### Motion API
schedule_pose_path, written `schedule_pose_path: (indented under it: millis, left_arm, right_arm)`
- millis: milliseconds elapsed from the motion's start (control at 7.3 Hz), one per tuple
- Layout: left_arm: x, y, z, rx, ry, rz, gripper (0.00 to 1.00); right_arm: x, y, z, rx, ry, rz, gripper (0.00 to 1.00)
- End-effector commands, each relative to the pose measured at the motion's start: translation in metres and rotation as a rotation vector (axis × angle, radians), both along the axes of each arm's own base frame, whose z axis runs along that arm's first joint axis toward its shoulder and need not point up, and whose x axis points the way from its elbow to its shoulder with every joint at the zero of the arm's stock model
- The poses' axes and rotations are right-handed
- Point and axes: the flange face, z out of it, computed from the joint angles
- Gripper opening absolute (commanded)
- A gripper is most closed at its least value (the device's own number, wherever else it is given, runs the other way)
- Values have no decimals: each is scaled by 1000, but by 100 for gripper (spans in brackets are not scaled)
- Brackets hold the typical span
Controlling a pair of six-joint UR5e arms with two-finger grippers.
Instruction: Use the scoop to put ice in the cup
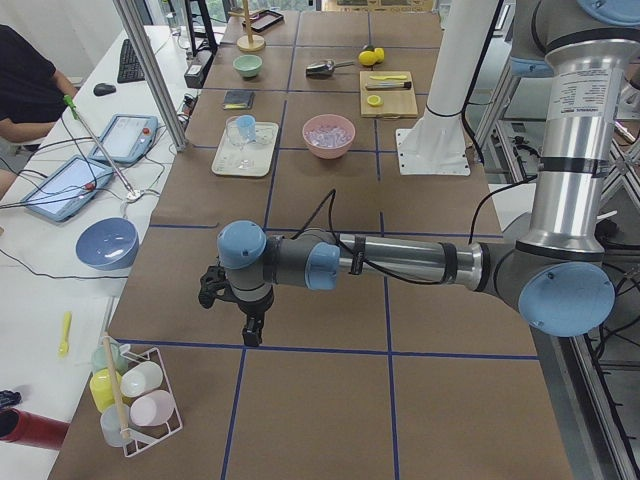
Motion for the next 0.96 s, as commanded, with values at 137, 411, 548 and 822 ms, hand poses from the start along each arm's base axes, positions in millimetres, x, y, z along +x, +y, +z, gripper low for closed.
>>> schedule_pose_path:
  millis: [137, 411, 548, 822]
  left_arm:
    - [0, -1, -10, 31, 0, 6, 100]
    - [1, -11, -43, 160, 1, 10, 100]
    - [6, -13, -61, 230, 6, 17, 100]
    - [61, -22, -109, 365, 94, 83, 100]
  right_arm:
    - [0, 0, -2, 4, -2, 0, 100]
    - [0, -1, -6, 9, -1, 1, 100]
    - [0, -2, -10, 19, -2, 2, 100]
    - [-7, -5, -30, 55, -4, -8, 100]
